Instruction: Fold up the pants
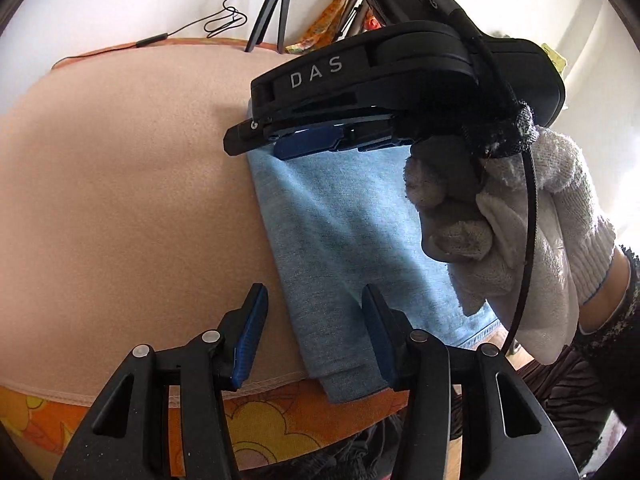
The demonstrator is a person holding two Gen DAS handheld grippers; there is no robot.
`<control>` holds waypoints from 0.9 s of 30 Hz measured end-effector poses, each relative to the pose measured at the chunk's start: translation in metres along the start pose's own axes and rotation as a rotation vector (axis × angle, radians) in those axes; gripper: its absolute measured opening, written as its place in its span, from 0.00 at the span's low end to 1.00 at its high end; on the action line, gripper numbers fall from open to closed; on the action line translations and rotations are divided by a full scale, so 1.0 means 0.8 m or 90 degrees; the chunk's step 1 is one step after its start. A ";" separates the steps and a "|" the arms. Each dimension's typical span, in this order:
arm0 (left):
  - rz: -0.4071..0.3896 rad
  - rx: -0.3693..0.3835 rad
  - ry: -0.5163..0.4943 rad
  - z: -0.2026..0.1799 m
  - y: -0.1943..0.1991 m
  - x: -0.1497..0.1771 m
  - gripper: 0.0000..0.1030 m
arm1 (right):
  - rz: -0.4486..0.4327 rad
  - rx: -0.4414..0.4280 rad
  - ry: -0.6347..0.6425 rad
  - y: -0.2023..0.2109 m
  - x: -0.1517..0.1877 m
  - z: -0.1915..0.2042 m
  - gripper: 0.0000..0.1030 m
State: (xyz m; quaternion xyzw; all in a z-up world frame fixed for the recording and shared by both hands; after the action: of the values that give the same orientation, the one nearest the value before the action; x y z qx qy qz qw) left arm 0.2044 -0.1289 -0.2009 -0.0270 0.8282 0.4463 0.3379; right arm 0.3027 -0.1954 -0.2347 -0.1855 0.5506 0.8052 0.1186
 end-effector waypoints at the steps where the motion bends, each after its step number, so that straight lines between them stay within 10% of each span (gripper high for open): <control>1: 0.002 0.016 0.009 0.000 0.000 0.000 0.44 | 0.003 -0.003 -0.009 0.001 -0.001 -0.001 0.47; 16: -0.060 0.074 -0.031 -0.039 0.031 -0.008 0.33 | 0.046 0.069 0.038 0.001 0.000 0.017 0.55; 22: -0.056 0.040 -0.035 -0.043 0.030 -0.005 0.42 | 0.043 0.059 0.022 0.004 0.001 -0.006 0.16; 27: -0.026 0.047 0.021 -0.025 0.009 -0.008 0.56 | 0.020 0.019 -0.019 0.016 0.004 -0.017 0.09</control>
State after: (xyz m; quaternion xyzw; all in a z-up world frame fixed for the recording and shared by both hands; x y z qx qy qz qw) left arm 0.1962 -0.1414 -0.1842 -0.0391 0.8489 0.4079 0.3339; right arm 0.2974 -0.2130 -0.2296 -0.1628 0.5640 0.8011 0.1167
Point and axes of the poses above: each gripper's, at about its wrist camera, not at the fingertips, and y roughly against the way its jaws point, z to its left, x to its underside, the point moved 3 cm from there along -y, roughly the way its jaws point, and after that the axes turned 2 degrees about x, right-handed, at the moved point
